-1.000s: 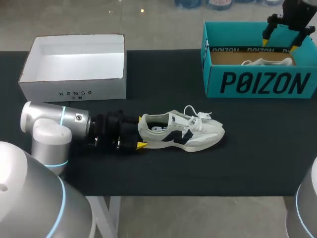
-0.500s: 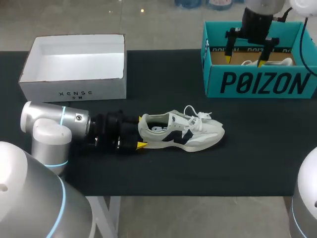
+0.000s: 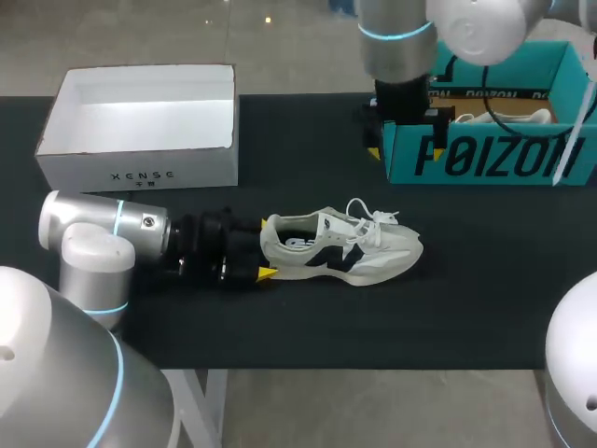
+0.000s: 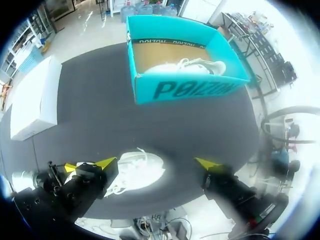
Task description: Take the shoe out of the shoebox, open the shoe tongue, remove and reinsert the insole, then place the shoe into the shoebox
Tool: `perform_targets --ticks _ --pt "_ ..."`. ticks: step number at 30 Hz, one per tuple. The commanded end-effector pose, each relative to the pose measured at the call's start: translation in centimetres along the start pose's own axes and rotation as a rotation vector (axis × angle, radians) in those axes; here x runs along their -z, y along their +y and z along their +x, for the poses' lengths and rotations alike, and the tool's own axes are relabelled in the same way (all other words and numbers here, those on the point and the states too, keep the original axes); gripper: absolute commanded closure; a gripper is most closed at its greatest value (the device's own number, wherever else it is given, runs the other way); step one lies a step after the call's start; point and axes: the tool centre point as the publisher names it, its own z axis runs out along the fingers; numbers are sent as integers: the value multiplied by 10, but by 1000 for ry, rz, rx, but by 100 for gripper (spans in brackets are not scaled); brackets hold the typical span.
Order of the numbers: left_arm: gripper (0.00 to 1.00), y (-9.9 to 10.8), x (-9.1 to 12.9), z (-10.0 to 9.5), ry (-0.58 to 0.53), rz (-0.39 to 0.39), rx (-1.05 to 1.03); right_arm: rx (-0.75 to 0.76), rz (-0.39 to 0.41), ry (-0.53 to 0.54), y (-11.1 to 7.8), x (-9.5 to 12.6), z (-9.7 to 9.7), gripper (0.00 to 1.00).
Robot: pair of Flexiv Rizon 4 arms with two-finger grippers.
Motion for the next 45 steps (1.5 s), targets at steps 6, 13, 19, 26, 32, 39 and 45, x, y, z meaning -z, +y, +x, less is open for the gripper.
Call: perform_targets --ticks 6,13,19,26,32,39,45 --pt "100 2 0 1 -3 0 -2 -11 -29 -297 -29 1 21 0" --pt "100 2 0 1 -3 0 -2 -28 -21 -324 -47 -11 32 0" --pt "100 2 0 1 -3 0 -2 -42 -5 -297 -61 -18 40 0" --pt "100 2 0 1 -3 0 -2 -39 14 -237 -82 -13 50 0" --pt "100 2 0 1 -3 0 -2 -15 19 -197 -90 -10 61 0" --pt "100 2 0 1 -3 0 -2 27 22 -158 -100 -10 78 0" --pt "100 2 0 1 -3 0 -2 66 11 -145 -108 -10 93 0"
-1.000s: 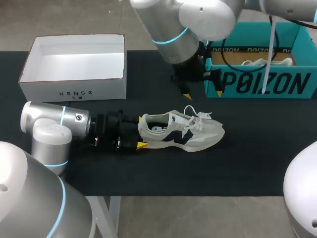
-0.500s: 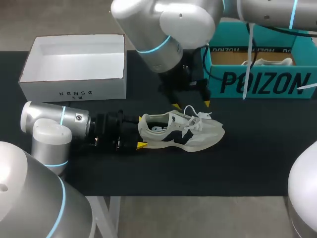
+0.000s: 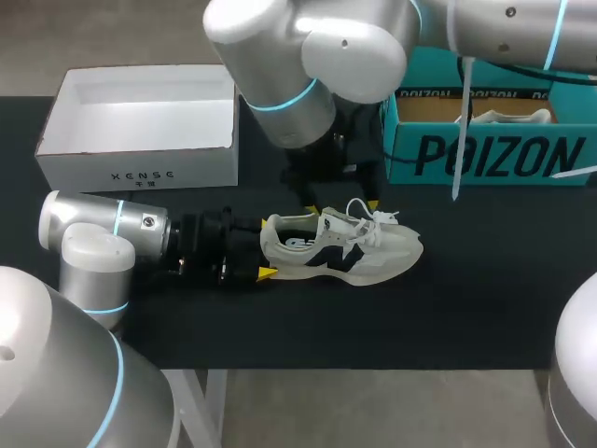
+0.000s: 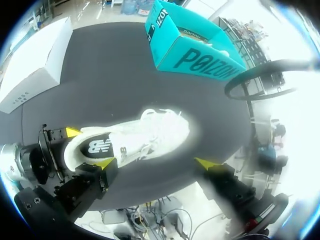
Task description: Take the shoe out of the shoebox, open the shoe tongue, remove and reinsert the insole, then place the shoe into the shoebox
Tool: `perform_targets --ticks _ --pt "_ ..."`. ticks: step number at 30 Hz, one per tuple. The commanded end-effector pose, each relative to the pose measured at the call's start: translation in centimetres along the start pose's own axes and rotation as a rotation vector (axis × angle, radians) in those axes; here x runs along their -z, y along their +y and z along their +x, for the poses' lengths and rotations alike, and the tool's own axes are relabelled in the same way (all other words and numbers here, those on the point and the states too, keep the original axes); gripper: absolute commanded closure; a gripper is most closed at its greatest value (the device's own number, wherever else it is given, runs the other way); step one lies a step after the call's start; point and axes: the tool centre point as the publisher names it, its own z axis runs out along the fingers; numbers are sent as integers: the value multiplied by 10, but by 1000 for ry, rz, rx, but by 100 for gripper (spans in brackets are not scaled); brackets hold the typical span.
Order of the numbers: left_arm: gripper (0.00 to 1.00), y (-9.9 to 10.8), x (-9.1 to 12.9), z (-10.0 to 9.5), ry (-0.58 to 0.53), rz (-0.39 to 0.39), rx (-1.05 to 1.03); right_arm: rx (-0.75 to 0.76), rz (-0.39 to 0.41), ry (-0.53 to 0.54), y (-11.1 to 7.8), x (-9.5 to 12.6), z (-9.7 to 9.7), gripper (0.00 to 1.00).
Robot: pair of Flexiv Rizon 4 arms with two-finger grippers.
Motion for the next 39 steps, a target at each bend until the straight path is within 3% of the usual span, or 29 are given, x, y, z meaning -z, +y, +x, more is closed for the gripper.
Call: perform_targets --ticks 1,8,18,26,36,38,39 --pt "100 2 0 1 -3 0 -2 13 -8 -5 -5 -2 11 0" --pt "100 2 0 1 -3 0 -2 26 -5 -5 -10 -11 23 0" --pt "100 2 0 1 -3 0 -2 11 -62 -3 -8 -28 36 0" --pt "100 2 0 1 -3 0 -2 -26 -98 -47 6 -51 35 0" --pt "100 2 0 1 -3 0 -2 -61 -68 -51 17 -66 27 0" --pt "100 2 0 1 -3 0 -2 -68 -65 -47 18 -66 25 51" --pt "100 2 0 1 -3 0 -2 -73 -60 -42 19 -66 24 60"
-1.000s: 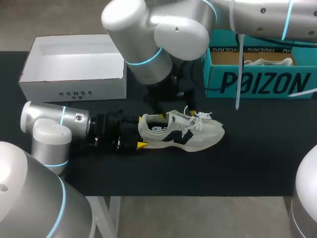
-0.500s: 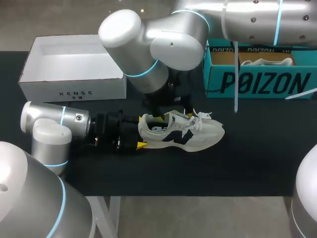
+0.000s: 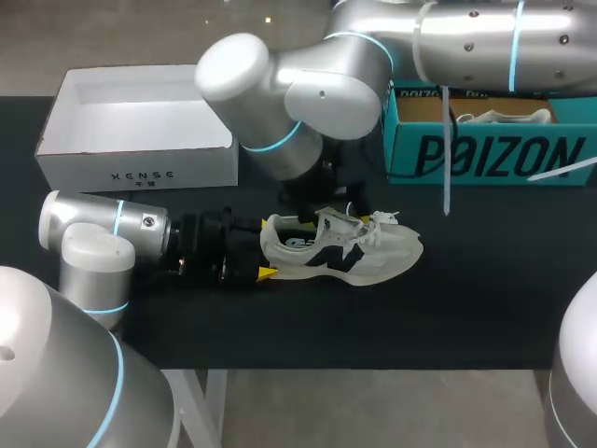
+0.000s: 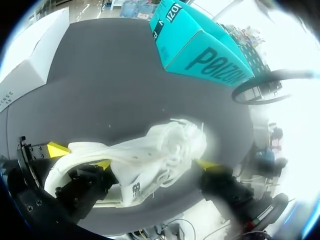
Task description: Take the shoe out of the shoebox, open the shoe tongue, remove and reinsert the insole, then place the shoe into the shoebox
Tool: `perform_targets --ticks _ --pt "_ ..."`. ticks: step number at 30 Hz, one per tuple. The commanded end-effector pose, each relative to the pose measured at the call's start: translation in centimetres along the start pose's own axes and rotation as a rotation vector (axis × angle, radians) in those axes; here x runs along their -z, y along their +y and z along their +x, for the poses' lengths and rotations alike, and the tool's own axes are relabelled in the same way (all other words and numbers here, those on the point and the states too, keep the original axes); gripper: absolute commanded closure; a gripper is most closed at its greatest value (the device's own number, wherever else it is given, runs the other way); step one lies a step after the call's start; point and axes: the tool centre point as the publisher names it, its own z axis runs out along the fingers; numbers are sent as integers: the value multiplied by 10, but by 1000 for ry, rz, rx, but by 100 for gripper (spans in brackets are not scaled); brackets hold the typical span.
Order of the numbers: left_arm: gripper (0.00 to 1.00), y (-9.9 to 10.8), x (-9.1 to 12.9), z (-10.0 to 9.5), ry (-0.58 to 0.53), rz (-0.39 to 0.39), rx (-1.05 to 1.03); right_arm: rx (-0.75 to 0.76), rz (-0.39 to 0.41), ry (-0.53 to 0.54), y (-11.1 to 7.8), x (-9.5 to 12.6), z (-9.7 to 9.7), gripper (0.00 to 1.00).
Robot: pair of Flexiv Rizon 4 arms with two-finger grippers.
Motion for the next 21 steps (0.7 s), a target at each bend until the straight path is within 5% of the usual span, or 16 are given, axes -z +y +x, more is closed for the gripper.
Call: perform_targets --ticks 1,5,18,21 --pt "100 2 0 1 -3 0 -2 -72 6 14 -2 -2 -3 65" --pt "100 2 0 1 -3 0 -2 -85 14 15 1 -2 -9 99" --pt "100 2 0 1 -3 0 -2 -160 22 -1 17 -8 -36 98" --pt "100 2 0 1 -3 0 -2 -177 22 -4 21 -9 -40 91"
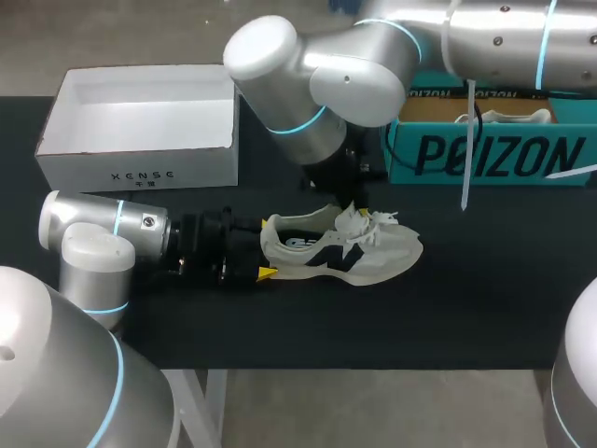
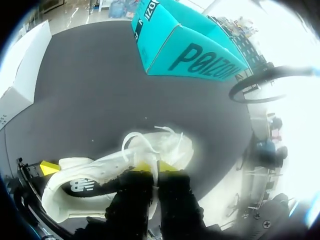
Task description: Take the shoe out of the shoebox, open the shoe tongue, remove and reinsert the insole, then place the shoe into the shoebox
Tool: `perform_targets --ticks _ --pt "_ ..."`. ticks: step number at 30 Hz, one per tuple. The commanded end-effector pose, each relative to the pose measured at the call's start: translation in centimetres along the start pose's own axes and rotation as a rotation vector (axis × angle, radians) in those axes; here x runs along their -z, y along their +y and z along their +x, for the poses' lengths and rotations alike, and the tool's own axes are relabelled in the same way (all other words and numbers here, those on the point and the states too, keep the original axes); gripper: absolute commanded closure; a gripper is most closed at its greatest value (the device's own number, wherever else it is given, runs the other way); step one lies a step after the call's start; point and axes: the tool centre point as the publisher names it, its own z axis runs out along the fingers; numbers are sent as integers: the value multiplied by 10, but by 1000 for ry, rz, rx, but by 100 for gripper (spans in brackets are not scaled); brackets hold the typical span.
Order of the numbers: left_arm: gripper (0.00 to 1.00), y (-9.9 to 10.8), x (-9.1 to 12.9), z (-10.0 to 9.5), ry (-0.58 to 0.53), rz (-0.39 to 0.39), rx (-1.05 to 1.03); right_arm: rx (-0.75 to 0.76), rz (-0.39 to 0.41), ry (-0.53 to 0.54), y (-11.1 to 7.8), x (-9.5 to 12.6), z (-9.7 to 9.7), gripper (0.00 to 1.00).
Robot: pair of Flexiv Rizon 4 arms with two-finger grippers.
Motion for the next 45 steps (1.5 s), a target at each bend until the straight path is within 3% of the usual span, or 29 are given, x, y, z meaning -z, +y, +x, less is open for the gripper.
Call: perform_targets --ticks 1,3,5,8,10,11,25,26,27,28,30,34,36,45 --pt "100 2 0 1 -3 0 -2 -99 -3 11 0 -1 -7 88" --pt "100 2 0 1 -3 0 -2 -101 -5 11 1 0 -8 84" --pt "100 2 0 1 -3 0 -2 -94 -11 15 1 3 -5 66" --pt "100 2 0 1 -3 0 -2 -84 -19 18 -2 7 -2 51" --pt "100 2 0 1 -3 0 -2 -79 -19 23 -5 10 -1 10" --pt "100 2 0 1 -3 0 -2 -76 -20 26 -6 12 -1 1" --pt "100 2 0 1 -3 0 -2 -36 -3 56 -28 24 -1 0" --pt "100 2 0 1 -3 0 -2 -36 0 57 -28 24 -2 4" --pt "100 2 0 1 -3 0 -2 -36 1 58 -29 24 -2 19" --pt "100 2 0 1 -3 0 -2 -36 2 58 -29 24 -2 45" --pt "100 2 0 1 -3 0 -2 -37 5 61 -30 24 -3 62" --pt "100 2 0 1 -3 0 -2 -39 6 66 -31 26 -5 77" --pt "100 2 0 1 -3 0 -2 -40 6 69 -32 26 -6 100" --pt "100 2 0 1 -3 0 -2 -73 17 80 -24 21 -17 100"
